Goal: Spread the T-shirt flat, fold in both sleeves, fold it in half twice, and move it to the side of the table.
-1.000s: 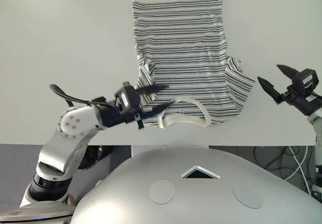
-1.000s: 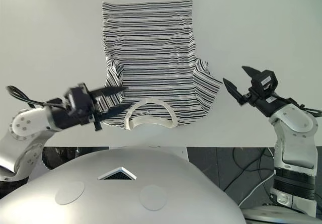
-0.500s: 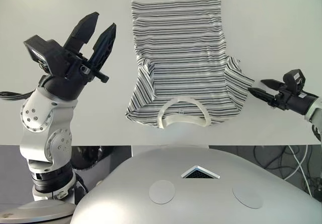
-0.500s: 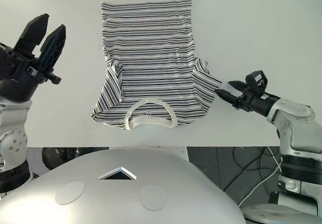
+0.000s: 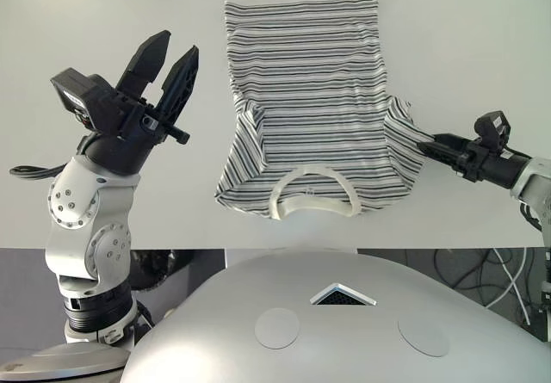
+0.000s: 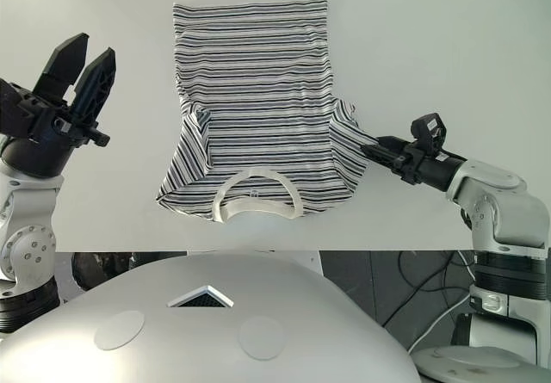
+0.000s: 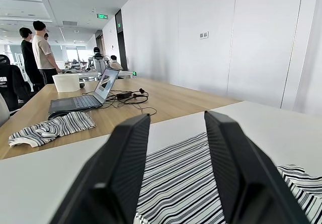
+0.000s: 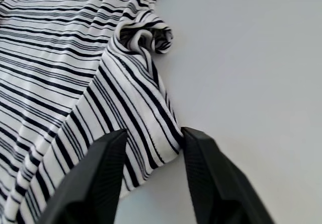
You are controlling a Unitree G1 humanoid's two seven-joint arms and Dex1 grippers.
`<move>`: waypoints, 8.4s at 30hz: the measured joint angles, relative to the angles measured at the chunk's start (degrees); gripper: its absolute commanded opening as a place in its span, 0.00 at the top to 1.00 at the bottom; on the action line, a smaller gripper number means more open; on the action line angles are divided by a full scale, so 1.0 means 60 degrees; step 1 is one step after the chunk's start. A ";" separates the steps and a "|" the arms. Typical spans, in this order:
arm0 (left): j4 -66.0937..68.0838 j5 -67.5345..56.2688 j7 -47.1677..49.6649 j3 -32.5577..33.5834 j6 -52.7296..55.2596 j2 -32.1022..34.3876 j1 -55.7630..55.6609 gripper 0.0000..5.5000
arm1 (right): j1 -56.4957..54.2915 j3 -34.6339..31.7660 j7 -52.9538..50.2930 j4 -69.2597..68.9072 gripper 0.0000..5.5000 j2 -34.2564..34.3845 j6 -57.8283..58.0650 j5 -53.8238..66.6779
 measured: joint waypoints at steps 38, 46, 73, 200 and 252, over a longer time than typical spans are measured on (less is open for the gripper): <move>0.0339 0.1100 -0.0120 -0.1100 -0.0285 -0.0054 0.0071 0.63 | 0.1381 0.1714 -0.2035 -0.4982 1.00 0.0365 -0.1567 -0.2444; 0.0387 0.1203 -0.0118 -0.1299 -0.0297 -0.0113 0.0153 0.63 | 0.1169 0.2227 -0.1923 -0.5007 0.75 0.0365 -0.2312 -0.2886; 0.6982 1.3009 0.1862 0.0916 -1.3805 0.3934 0.2767 0.63 | 0.4623 -0.1984 0.1056 -0.1345 0.55 -0.1075 -1.0048 -0.5231; 0.9943 0.9530 0.1191 -0.2999 -0.8936 0.3467 -0.4476 1.00 | -0.7220 0.5044 0.3009 0.4347 1.00 0.0196 -0.8855 -0.6583; 0.8239 0.9475 0.5554 -0.2807 -0.8772 0.0284 -0.5279 0.36 | -1.0172 0.7278 0.0143 1.0335 0.65 0.0761 -1.1343 -1.0333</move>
